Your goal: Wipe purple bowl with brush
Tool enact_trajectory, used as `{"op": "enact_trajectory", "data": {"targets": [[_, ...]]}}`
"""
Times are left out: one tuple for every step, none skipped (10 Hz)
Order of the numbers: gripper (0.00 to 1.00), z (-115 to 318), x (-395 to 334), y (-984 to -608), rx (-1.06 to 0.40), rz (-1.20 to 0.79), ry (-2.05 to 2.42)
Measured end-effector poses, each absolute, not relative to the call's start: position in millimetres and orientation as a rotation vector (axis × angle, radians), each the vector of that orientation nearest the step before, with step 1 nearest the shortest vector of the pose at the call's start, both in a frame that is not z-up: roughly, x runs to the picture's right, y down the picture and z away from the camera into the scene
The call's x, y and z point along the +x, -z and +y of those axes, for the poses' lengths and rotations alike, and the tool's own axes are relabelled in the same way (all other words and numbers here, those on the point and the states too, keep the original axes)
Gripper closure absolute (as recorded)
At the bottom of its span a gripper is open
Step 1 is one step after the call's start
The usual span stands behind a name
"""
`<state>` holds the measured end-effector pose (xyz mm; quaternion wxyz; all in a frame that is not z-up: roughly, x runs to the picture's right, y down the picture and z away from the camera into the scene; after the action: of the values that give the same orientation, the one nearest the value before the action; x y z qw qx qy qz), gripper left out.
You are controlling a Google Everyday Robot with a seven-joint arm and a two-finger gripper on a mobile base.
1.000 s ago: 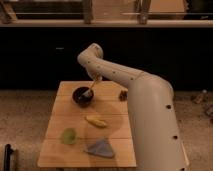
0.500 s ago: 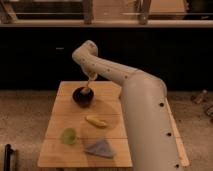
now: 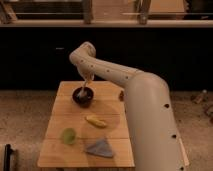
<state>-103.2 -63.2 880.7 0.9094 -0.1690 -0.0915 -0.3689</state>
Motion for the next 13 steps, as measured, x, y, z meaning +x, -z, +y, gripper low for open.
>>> {"op": "enact_trajectory", "data": {"targets": [[1.0, -58, -100, -878, -0.354, -0.195, 0.765], [1.0, -53, -95, -876, -0.36, -0.199, 0.764], [1.0, -48, -86, -875, -0.37, -0.198, 0.756], [1.0, -46, -78, -875, -0.377, -0.193, 0.745], [1.0, -45, -69, -876, -0.383, -0.185, 0.731], [1.0, -46, -63, -877, -0.386, -0.175, 0.719], [1.0, -48, -57, -880, -0.389, -0.163, 0.707], [1.0, -53, -50, -882, -0.387, -0.149, 0.696], [1.0, -58, -46, -884, -0.383, -0.135, 0.689], [1.0, -67, -49, -887, -0.374, -0.122, 0.688], [1.0, -76, -56, -891, -0.365, -0.112, 0.696], [1.0, -84, -60, -894, -0.357, -0.107, 0.699], [1.0, -93, -67, -897, -0.347, -0.103, 0.707]]}}
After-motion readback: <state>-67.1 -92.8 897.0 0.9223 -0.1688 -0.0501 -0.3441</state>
